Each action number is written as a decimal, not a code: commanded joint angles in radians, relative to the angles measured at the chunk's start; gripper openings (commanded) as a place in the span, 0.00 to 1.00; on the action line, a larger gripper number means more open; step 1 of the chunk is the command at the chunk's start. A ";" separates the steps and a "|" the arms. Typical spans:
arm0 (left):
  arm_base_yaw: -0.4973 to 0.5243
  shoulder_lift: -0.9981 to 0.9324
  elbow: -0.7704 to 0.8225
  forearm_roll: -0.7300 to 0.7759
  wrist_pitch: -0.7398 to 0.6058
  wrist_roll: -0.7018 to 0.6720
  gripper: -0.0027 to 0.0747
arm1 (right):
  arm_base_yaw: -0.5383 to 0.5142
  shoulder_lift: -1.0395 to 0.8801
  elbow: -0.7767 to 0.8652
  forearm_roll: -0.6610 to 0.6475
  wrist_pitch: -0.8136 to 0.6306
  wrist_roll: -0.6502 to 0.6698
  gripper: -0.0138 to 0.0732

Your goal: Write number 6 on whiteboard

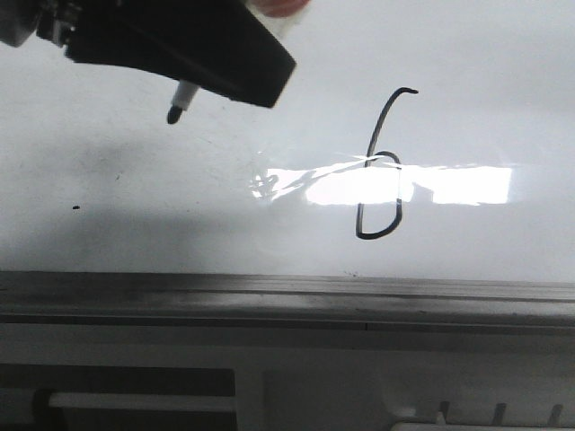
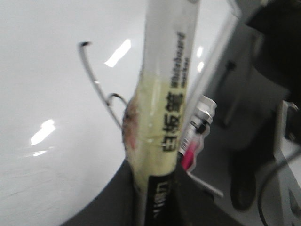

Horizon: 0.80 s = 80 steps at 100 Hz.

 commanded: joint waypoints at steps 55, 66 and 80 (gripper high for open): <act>-0.089 0.111 0.069 -0.419 -0.566 -0.047 0.01 | -0.203 -0.111 0.095 0.013 0.026 0.044 0.09; -0.130 0.145 0.069 -0.419 -0.630 -0.047 0.01 | -0.203 -0.111 0.109 0.013 0.021 0.044 0.09; -0.152 0.183 0.069 -0.419 -0.668 -0.047 0.01 | -0.203 -0.113 0.113 0.013 0.023 0.044 0.09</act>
